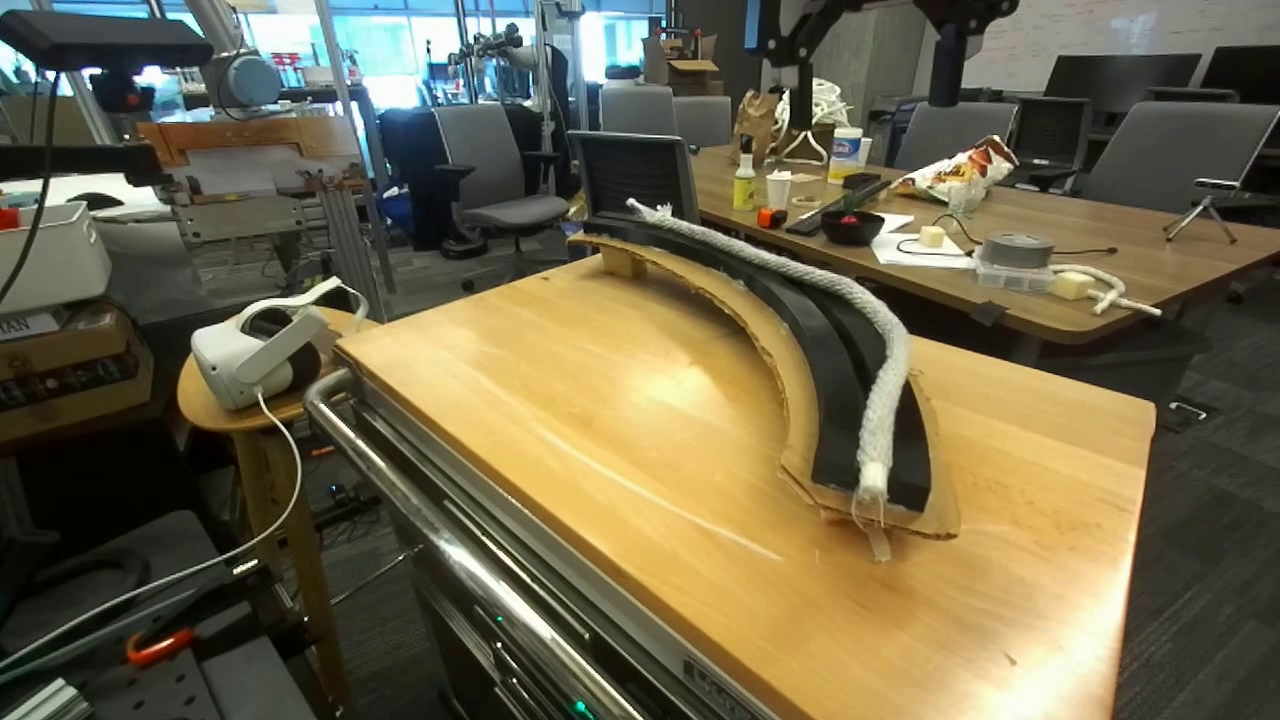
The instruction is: Place the rope on the platform
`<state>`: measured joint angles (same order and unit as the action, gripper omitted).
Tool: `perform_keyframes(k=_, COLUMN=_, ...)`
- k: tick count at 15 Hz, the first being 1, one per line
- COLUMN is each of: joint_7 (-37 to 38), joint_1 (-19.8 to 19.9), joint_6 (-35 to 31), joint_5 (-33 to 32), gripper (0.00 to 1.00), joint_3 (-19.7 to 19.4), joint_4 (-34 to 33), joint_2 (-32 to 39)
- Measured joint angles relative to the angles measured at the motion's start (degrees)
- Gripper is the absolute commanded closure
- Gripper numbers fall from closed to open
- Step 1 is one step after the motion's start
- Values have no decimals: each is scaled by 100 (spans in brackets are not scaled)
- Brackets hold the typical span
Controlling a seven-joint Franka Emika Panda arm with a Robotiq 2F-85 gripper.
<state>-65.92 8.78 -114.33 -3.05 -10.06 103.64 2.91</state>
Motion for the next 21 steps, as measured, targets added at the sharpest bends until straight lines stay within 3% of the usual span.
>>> perform_keyframes(k=6, joint_7=168, joint_1=-45, joint_6=1, joint_5=-295, gripper=0, joint_3=201, joint_4=-79, joint_2=298)
perform_keyframes(k=21, joint_7=44, joint_1=-99, joint_6=-318, joint_5=-238, gripper=0, joint_3=731, joint_4=-986, joint_2=1694)
